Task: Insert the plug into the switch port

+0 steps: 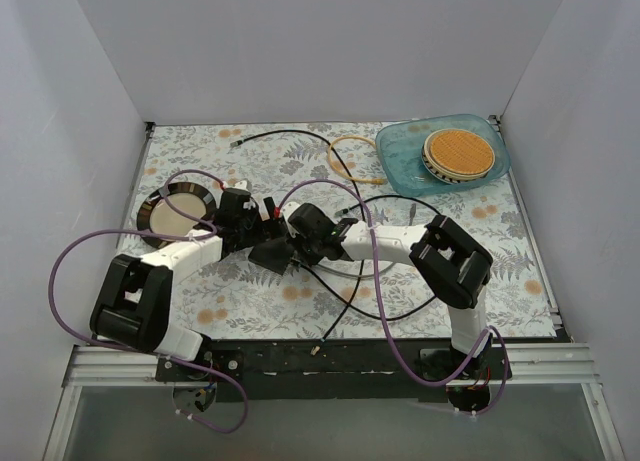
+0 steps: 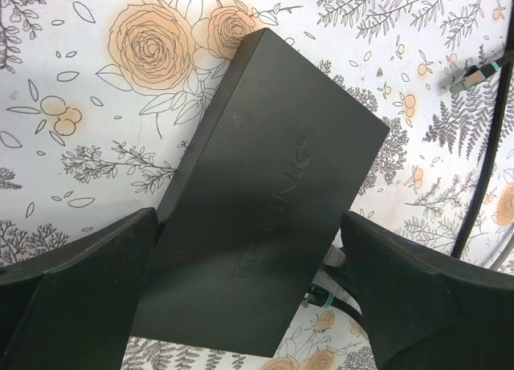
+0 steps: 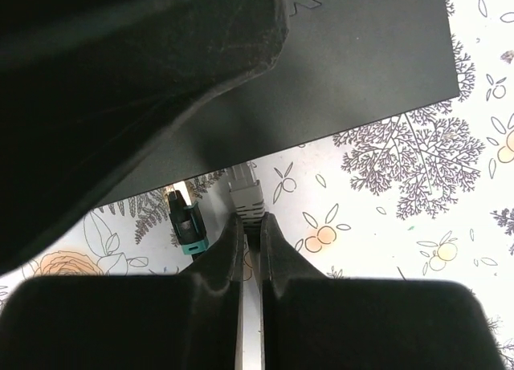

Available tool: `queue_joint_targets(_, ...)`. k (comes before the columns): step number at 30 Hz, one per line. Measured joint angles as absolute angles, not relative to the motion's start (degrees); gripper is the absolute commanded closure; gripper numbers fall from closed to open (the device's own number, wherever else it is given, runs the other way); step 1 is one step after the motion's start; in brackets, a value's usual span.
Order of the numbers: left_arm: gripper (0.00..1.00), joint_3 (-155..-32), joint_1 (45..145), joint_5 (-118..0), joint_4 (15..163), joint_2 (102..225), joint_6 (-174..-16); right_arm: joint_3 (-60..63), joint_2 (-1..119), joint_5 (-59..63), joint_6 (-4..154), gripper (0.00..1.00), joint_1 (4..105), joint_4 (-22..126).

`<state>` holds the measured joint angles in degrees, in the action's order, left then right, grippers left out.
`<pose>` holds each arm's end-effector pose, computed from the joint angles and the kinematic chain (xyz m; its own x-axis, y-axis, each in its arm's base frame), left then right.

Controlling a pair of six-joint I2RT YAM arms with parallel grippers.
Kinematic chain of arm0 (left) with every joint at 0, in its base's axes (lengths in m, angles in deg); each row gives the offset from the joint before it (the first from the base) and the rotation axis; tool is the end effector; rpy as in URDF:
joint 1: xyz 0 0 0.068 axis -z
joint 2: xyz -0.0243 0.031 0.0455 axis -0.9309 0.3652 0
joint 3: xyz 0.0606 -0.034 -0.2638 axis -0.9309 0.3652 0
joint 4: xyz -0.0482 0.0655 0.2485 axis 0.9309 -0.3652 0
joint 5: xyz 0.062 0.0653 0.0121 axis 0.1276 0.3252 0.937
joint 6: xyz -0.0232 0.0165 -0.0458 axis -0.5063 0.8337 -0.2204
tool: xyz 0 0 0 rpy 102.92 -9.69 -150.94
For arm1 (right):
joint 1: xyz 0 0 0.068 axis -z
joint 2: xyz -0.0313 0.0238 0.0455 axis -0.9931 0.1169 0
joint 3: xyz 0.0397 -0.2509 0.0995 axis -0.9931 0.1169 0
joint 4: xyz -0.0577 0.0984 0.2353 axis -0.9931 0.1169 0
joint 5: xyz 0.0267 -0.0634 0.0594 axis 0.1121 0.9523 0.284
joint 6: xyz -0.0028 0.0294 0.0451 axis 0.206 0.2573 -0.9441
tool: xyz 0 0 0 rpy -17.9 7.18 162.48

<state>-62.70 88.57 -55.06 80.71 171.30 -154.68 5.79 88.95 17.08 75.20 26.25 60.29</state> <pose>0.2659 -0.0995 0.1736 -0.5952 -0.7862 -0.1663 -0.5367 0.5429 -0.6459 0.2291 0.3453 0.1678 -0.4954 -0.5548 -0.6684 -0.7366 0.6761 -0.0152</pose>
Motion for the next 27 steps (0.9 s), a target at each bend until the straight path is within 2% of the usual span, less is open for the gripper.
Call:
queue_joint_targets(1, 0.02, -62.70, 88.57, -54.74, 80.36, 170.82, -154.75, 5.81, 88.95, 16.99, 75.05, 0.84, 26.25, 60.34)
queue_joint_targets(11, 0.02, -62.68, 88.57, -52.90, 79.01, 167.60, -155.40, 10.03, 85.61, 16.99, 73.54, 0.60, 26.14, 60.51)
queue_joint_targets(16, 0.02, -62.68, 88.57, -52.75, 78.64, 166.34, -155.42, 10.64, 84.32, 17.36, 72.79, 0.40, 26.14, 61.14)
queue_joint_targets(27, 0.02, -62.68, 88.57, -51.41, 77.80, 164.09, -155.20, 14.97, 78.31, 20.71, 72.82, 0.17, 26.16, 62.30)
